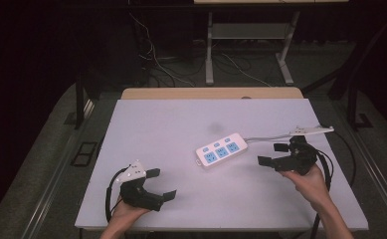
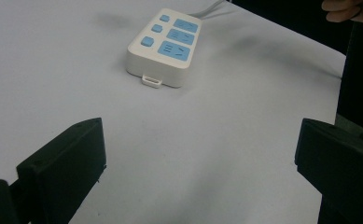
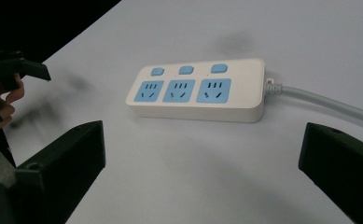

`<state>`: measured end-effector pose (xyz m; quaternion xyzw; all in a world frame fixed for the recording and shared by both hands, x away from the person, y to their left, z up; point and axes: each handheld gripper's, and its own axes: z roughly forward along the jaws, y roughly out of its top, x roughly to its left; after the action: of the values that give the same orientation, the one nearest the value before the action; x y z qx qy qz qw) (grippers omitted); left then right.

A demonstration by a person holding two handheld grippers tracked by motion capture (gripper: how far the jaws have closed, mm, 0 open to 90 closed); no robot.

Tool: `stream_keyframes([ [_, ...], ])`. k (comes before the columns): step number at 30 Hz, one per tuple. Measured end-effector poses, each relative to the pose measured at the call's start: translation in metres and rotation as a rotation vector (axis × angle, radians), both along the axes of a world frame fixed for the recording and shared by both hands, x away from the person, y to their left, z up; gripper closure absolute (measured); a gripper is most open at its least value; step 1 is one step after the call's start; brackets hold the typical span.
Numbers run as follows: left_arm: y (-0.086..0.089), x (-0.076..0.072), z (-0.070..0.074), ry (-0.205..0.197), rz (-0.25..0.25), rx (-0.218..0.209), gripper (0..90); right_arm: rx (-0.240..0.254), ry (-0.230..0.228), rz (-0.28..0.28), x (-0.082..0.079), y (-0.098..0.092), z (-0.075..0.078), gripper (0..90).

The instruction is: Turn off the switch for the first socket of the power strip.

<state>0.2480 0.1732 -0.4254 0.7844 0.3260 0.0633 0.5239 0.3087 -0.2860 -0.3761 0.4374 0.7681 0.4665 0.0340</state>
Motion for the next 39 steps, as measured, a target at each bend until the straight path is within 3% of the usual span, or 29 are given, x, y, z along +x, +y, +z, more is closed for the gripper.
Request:
stream_keyframes([
  [20,0.0,0.0,0.0,0.003,-0.003,0.004,0.5,0.013,-0.061,0.035,-0.036,-0.003,-0.02,0.4],
  [39,0.0,0.0,-0.001,0.01,-0.003,0.006,0.5,-0.016,-0.091,0.028,-0.061,-0.006,-0.047,0.4],
])
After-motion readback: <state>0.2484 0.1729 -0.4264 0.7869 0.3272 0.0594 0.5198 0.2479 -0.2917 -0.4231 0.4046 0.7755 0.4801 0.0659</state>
